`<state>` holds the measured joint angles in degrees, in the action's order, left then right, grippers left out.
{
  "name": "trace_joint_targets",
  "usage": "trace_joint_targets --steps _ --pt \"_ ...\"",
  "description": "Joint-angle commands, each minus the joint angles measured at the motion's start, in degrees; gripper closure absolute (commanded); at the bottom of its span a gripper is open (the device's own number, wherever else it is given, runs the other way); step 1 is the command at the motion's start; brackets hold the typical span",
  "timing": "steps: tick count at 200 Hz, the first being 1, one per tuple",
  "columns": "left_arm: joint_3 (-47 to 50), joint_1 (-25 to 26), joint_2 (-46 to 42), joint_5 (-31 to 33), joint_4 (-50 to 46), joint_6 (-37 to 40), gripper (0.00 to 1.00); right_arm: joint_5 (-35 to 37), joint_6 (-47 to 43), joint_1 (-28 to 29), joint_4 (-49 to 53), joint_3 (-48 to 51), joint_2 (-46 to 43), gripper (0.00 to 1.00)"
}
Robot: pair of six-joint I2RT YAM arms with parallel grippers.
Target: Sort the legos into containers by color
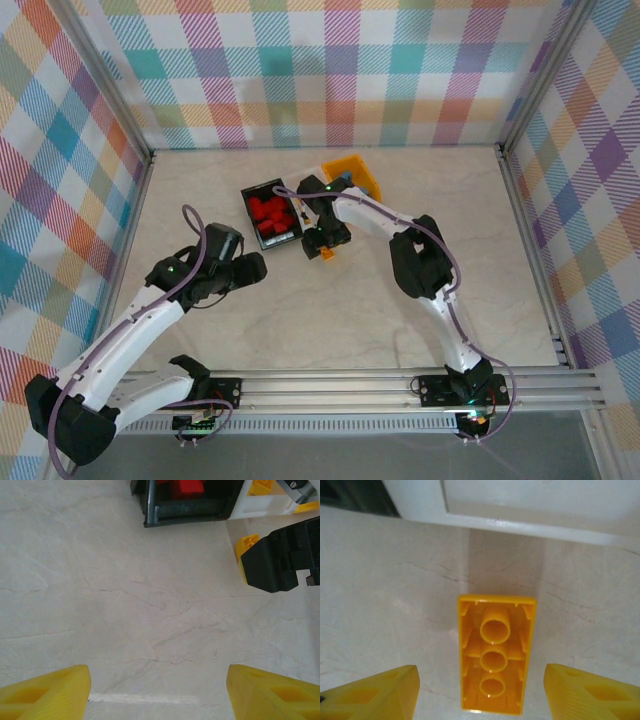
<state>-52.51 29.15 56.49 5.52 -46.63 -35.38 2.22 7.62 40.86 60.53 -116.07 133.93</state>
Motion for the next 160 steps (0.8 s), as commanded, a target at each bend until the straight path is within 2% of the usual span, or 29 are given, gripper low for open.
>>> trace_joint_targets --steps 1,40,91,126,160 --pt "0.76 -1.0 -0.52 0.33 -1.69 -0.46 0.28 0.45 0.11 0.1 1.87 -2.59 2.3 0.35" --pt "0.87 -1.68 -0.77 0.19 -1.89 -0.1 0.27 0.07 1.34 -0.04 2.66 -4.78 4.37 0.47" --pt "1.81 -2.69 -0.73 -0.75 -0.94 0.29 0.27 2.6 2.29 -0.04 1.98 -3.99 1.18 0.72" --pt "2.06 -3.41 -0.52 -1.38 -0.22 0.49 0.27 0.93 3.92 -0.88 2.2 -5.1 -1.89 0.75" --pt "2.63 -3.92 -1.6 -1.51 -0.74 0.57 0.27 -9.11 11.08 -5.29 -0.98 -7.29 -5.68 0.75"
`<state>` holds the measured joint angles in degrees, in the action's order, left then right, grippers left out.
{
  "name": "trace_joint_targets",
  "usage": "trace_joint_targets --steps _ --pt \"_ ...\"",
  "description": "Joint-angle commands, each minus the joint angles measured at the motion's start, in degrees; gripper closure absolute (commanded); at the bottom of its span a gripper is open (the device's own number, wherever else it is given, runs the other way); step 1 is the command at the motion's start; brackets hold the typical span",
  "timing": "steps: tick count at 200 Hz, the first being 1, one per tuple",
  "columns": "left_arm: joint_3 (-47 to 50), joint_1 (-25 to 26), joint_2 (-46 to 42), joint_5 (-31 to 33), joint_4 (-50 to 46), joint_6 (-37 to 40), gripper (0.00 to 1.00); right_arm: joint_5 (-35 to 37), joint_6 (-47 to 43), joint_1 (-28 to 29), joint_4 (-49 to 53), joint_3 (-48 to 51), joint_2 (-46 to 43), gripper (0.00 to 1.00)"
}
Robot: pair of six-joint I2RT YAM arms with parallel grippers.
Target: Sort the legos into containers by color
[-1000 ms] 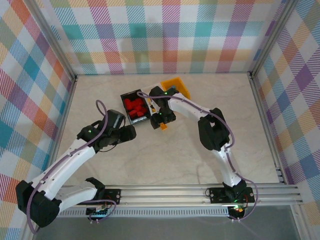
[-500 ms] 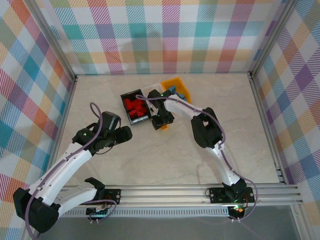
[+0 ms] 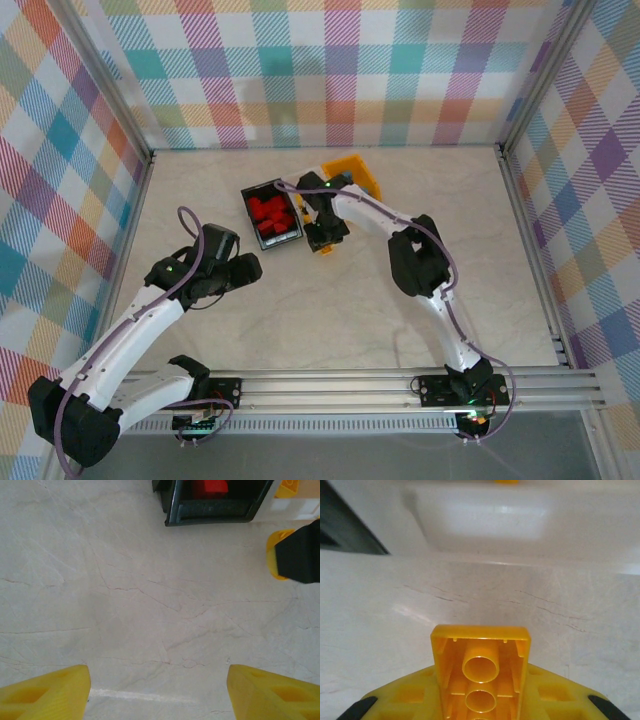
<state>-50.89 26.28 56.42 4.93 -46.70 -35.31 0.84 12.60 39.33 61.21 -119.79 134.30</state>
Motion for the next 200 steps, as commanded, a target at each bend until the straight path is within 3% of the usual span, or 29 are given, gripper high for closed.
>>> trace_joint_targets --steps 1,38,65,114,153,200 --pt "1.04 -1.15 -1.65 -0.95 -0.76 0.51 0.27 -8.11 6.42 -3.92 -1.77 -3.64 -6.06 0.75" --pt "2.4 -1.41 -4.4 -0.66 -1.81 -0.17 0.27 -22.12 18.63 -9.95 -8.73 -7.85 -3.9 0.74" --pt "3.33 -1.59 -6.03 -0.76 -2.49 -0.83 0.27 -27.47 26.04 -11.9 -14.51 -10.73 -0.71 0.74" --pt "3.95 -1.72 -7.63 -0.4 -3.55 -1.51 0.27 -32.11 33.18 -12.5 -19.06 -20.0 7.14 0.7" --pt "4.25 -1.76 -8.01 -0.53 -3.6 -1.98 0.27 -32.85 36.6 -12.96 -21.65 -21.15 8.87 0.49" --pt "4.57 -1.8 -8.38 -0.43 -3.13 -2.73 0.27 -33.13 34.65 -13.39 -20.22 -20.22 6.79 0.45"
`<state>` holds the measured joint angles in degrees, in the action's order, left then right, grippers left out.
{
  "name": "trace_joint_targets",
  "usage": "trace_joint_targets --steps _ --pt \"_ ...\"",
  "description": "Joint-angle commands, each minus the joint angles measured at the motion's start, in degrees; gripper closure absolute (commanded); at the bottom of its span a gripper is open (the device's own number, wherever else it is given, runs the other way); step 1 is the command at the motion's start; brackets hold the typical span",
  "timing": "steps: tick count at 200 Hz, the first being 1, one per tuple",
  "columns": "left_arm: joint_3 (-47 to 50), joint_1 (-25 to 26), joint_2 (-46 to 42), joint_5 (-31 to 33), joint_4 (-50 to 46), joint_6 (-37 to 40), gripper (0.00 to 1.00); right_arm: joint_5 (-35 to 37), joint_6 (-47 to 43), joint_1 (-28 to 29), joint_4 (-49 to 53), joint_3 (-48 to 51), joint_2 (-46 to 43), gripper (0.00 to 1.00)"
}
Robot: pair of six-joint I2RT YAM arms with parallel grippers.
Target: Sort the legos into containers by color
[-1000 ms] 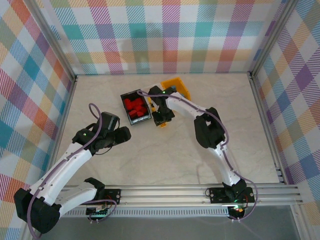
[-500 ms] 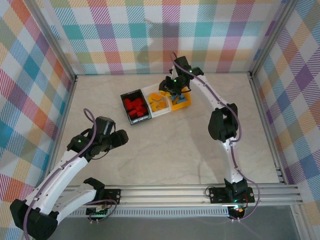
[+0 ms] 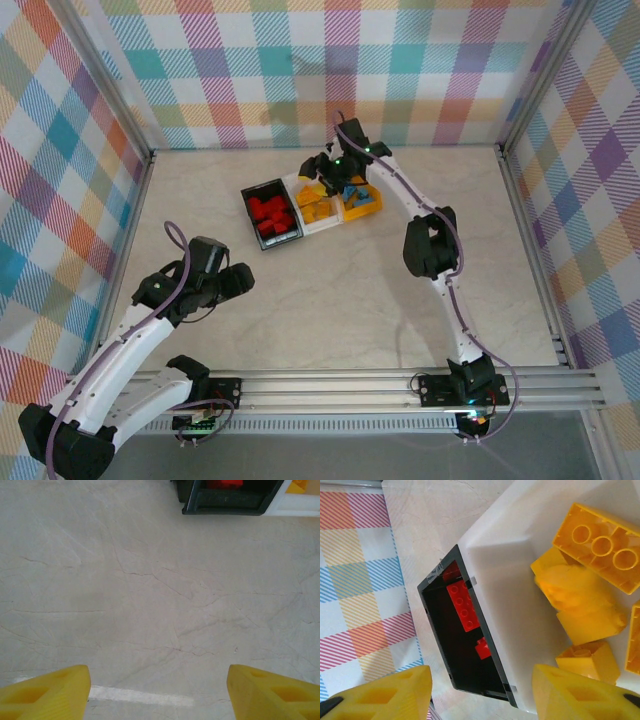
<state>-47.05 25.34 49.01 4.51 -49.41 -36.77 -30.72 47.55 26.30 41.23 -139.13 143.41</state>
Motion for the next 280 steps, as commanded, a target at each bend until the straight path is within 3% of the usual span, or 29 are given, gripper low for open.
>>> trace_joint_targets --steps 1,44,100,111,124,157,191,250,280 --pt "0.77 -0.84 -0.95 -0.02 -0.42 -1.27 0.27 -1.6 -0.41 -0.37 -0.22 -0.79 -2.43 0.45" --pt "0.91 -0.9 -0.52 -0.03 1.48 -1.99 0.27 -0.62 -6.4 -0.37 1.14 7.56 -10.73 0.43" --pt "-0.93 -0.83 2.13 0.2 5.57 -0.71 0.24 9.39 -26.86 -0.42 7.27 24.08 -28.99 0.34" --pt "-2.13 -0.85 3.92 0.21 6.05 0.27 0.18 12.18 -29.89 -0.55 4.55 30.27 -34.17 0.32" --pt "-4.28 -0.82 6.72 0.07 6.57 1.28 0.0 15.14 -32.68 -1.0 -0.27 38.43 -41.24 0.3" --pt "-9.85 -0.74 13.18 -0.22 8.35 2.99 0.0 19.44 -41.67 -2.39 -18.33 62.92 -59.22 0.22" --pt "-13.02 -0.57 16.95 0.17 10.04 2.91 0.0 30.57 -49.63 -2.9 -34.25 83.5 -73.65 0.09" --pt "-12.56 -0.39 17.34 9.55 13.96 4.47 0.0 35.14 -47.67 -10.26 -36.59 96.02 -81.43 0.05" --pt "-7.58 -0.38 14.25 15.01 21.02 9.77 0.0 33.6 -45.14 -18.61 -39.47 101.31 -82.0 0.04"
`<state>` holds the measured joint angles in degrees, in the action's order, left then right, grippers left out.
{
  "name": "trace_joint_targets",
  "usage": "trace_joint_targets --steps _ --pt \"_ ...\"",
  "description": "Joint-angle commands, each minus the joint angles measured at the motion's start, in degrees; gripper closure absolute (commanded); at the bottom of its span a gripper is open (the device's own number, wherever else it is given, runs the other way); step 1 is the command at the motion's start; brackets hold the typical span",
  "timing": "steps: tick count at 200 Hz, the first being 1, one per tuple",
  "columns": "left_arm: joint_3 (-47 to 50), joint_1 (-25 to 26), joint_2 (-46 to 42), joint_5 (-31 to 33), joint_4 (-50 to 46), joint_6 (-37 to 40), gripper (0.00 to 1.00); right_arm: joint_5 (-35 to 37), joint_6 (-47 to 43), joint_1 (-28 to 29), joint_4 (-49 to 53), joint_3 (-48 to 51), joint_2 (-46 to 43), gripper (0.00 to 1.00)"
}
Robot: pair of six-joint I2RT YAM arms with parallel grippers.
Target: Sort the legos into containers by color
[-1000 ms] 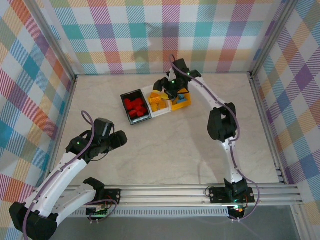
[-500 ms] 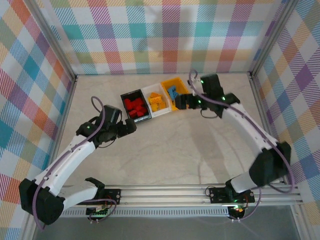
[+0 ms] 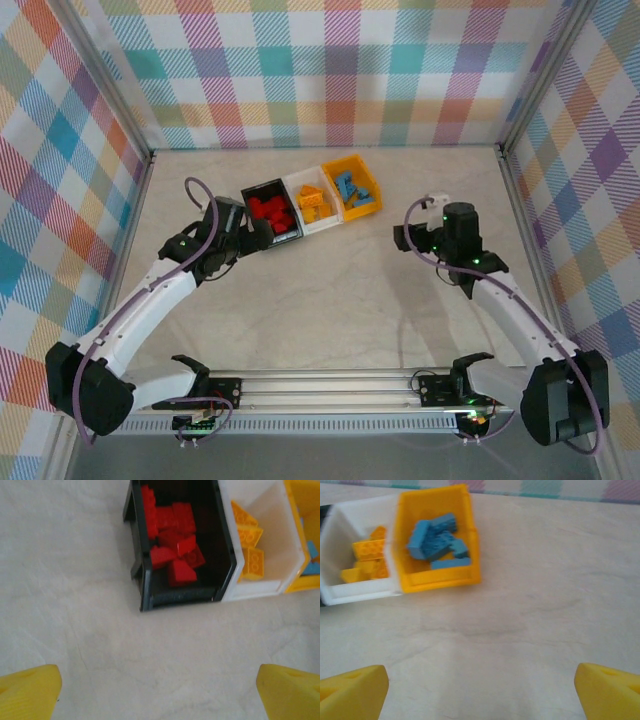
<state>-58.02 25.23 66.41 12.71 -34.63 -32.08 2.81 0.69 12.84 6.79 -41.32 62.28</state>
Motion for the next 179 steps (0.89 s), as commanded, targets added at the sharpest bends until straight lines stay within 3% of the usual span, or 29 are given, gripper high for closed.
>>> trace_joint_targets --steps 1,28,56,119,179 --pt "3.46 -0.27 -3.27 7.07 6.33 5.22 0.0 -0.05 1.75 -5.44 -5.11 3.69 -0.86 0.04" --pt "7.92 -0.27 -6.86 11.27 8.82 9.79 0.0 -4.91 3.46 -13.06 -8.61 5.99 0.82 0.03" --pt "11.51 -0.29 -10.02 13.58 8.92 11.43 0.0 -6.44 0.96 -16.56 -8.99 5.45 2.99 0.03" --pt "16.35 -0.37 -15.07 17.71 6.8 12.71 0.0 -10.1 1.28 -17.67 -17.24 7.37 10.02 0.03" --pt "21.4 -1.07 -14.27 21.98 16.48 21.48 0.0 -11.98 2.04 -16.47 -36.42 10.33 20.51 0.03"
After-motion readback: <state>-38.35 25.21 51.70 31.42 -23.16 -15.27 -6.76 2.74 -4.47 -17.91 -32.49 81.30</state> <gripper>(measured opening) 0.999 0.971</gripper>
